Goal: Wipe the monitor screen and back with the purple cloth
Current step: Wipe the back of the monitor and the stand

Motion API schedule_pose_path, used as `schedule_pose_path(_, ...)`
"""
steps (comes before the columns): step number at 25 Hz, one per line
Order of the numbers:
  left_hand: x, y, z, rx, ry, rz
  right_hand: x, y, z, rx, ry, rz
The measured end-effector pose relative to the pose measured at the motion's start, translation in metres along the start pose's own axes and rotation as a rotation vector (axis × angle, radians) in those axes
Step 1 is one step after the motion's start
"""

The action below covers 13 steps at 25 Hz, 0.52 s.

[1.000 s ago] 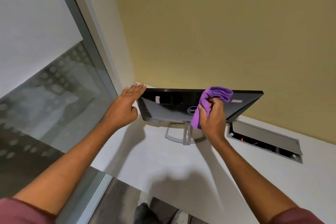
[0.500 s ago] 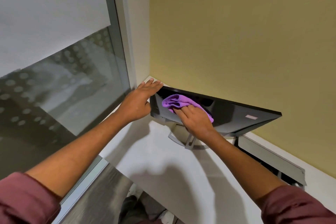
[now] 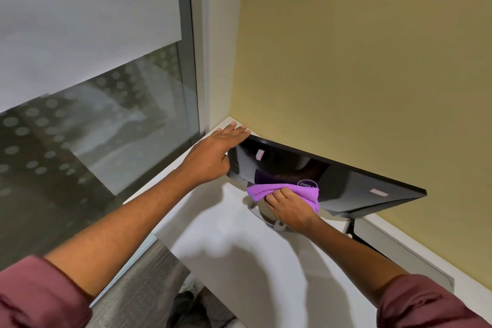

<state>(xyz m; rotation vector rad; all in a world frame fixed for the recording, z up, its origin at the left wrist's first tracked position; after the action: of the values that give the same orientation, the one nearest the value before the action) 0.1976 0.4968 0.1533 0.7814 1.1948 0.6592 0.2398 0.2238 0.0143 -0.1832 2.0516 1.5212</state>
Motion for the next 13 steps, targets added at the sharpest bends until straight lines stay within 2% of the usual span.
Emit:
schedule_pose_path(4, 0.0, 0.001, -0.001, -0.004, 0.016, -0.012, 0.005, -0.018, -0.019, 0.093, 0.007, -0.115)
schedule_pose_path(9, -0.003, 0.001, -0.002, -0.015, 0.025, -0.029, -0.01, 0.004, -0.031, -0.043, -0.108, -0.085)
schedule_pose_path(13, -0.004, 0.003, -0.003, -0.006, 0.025, -0.026, -0.032, 0.046, -0.023, -0.217, -0.191, -0.007)
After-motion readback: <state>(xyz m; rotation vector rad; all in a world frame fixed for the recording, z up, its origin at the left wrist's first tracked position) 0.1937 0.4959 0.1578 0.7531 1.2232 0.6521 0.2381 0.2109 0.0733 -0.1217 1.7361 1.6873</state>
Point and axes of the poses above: each hand's wrist, its own z-axis towards the middle knuckle, its own y-axis out of the back of the hand, x = y × z, the point moved 3 cm from there along z, towards the middle knuckle, and after that the axes turned 5 degrees about -y, right-handed, at the moved point
